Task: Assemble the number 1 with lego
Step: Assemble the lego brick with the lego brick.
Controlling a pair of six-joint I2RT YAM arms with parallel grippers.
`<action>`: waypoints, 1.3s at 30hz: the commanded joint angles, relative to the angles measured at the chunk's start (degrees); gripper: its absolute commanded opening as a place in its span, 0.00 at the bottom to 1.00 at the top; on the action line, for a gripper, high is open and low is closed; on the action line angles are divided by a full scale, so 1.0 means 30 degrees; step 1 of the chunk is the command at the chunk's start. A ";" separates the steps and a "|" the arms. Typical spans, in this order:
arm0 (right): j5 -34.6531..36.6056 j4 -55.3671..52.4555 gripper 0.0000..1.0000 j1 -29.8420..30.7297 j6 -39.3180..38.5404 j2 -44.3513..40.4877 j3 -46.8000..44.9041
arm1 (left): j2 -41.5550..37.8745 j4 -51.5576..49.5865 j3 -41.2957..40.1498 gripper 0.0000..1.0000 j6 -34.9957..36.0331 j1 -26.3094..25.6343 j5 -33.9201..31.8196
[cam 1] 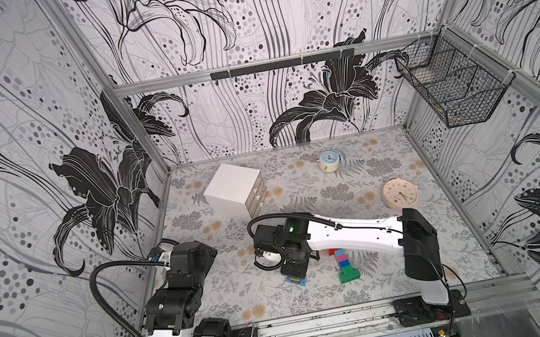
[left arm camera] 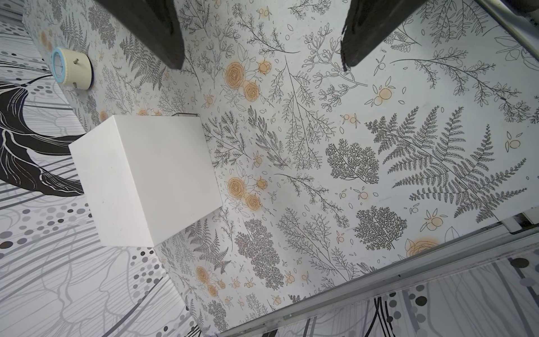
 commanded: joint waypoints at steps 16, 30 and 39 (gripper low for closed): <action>-0.0015 0.1037 0.13 0.0064 0.1273 0.2670 -0.3164 | -0.0113 0.0456 -0.0290 0.87 -0.0077 0.0130 -0.0152; 0.1175 -0.1084 0.09 0.0078 0.0925 0.5085 -0.2370 | -0.0078 0.0486 -0.0678 0.87 0.0098 0.0150 0.0140; -0.3693 0.1735 0.08 -0.0079 0.1445 0.4236 -0.3895 | 0.0214 0.0705 -0.0810 0.87 0.0257 0.0132 0.0565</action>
